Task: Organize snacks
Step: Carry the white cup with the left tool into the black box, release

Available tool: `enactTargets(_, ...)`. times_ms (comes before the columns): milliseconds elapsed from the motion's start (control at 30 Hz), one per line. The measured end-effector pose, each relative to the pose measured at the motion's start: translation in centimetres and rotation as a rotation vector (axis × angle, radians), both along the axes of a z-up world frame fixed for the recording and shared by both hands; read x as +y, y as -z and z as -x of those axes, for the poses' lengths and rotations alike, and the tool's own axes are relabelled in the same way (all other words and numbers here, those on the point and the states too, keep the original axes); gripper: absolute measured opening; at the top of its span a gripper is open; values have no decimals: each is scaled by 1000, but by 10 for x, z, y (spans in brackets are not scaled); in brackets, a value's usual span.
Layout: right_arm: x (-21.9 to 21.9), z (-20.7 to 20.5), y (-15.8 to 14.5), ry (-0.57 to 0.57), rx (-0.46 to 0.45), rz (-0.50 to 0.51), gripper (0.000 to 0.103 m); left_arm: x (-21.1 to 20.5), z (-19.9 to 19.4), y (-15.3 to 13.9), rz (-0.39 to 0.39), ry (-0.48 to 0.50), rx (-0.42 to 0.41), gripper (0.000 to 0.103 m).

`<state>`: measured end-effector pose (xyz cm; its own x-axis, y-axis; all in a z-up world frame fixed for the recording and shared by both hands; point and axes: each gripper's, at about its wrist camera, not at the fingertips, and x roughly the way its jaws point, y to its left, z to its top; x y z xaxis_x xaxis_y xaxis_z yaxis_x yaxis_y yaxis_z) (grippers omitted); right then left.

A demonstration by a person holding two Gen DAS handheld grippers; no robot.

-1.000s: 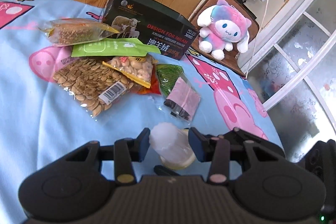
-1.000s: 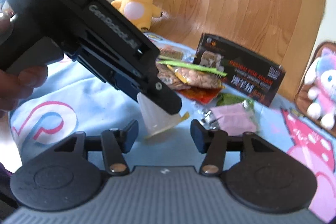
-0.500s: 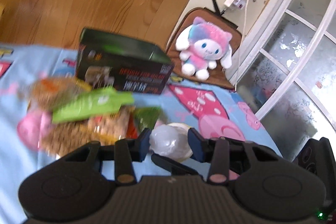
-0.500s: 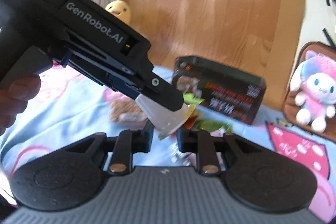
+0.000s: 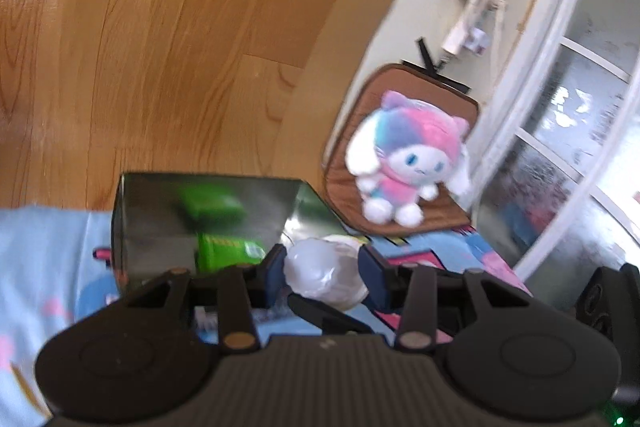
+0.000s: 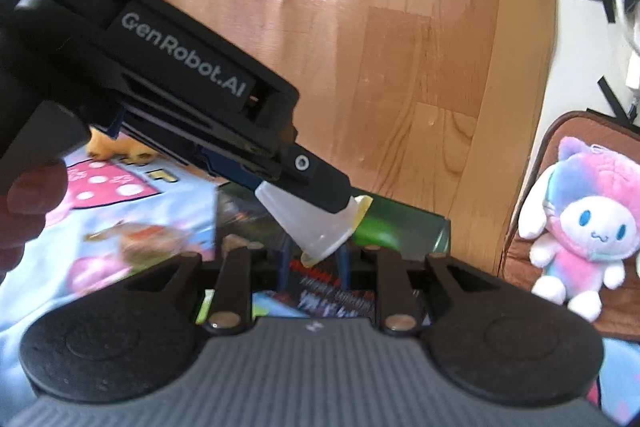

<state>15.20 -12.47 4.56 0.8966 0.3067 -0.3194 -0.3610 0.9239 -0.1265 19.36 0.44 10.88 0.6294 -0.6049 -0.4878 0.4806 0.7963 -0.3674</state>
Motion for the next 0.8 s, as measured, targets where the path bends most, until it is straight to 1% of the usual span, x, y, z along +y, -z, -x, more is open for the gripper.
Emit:
enactTargets(133,5,-34,5,-1,27,-7,27,3,-33,8,-3,-39,21,41)
enactTargets(233,12,-44,7,-5,24,3,28,8,-49,14,10,-63,40,41)
enactTargets(333,14,-49,9,-4,27,0,30,10,-56,17,4,-82,42,41)
enactTargets(400,14,-44,9,1,20,-8,44,11,-57,20,-6,-99,38,42)
enactTargets(433,13,-42,9,-1,19,-17,46,11,-57,21,-11,-105,37,45)
enactTargets(467,13,-39,8,1,19,-21,47,12,-56,21,-14,-110,38,48)
enactTargets(500,12,-36,7,4,18,-24,48,12,-56,21,-20,-120,37,55)
enactTargets(533,11,-32,6,4,17,-27,48,12,-55,21,-26,-134,33,61)
enactTargets(700,0,-4,0,20,-4,-44,48,18,-47,19,-70,-191,24,61)
enactTargets(800,-10,14,-2,31,3,-56,48,25,-42,19,-93,-236,41,61)
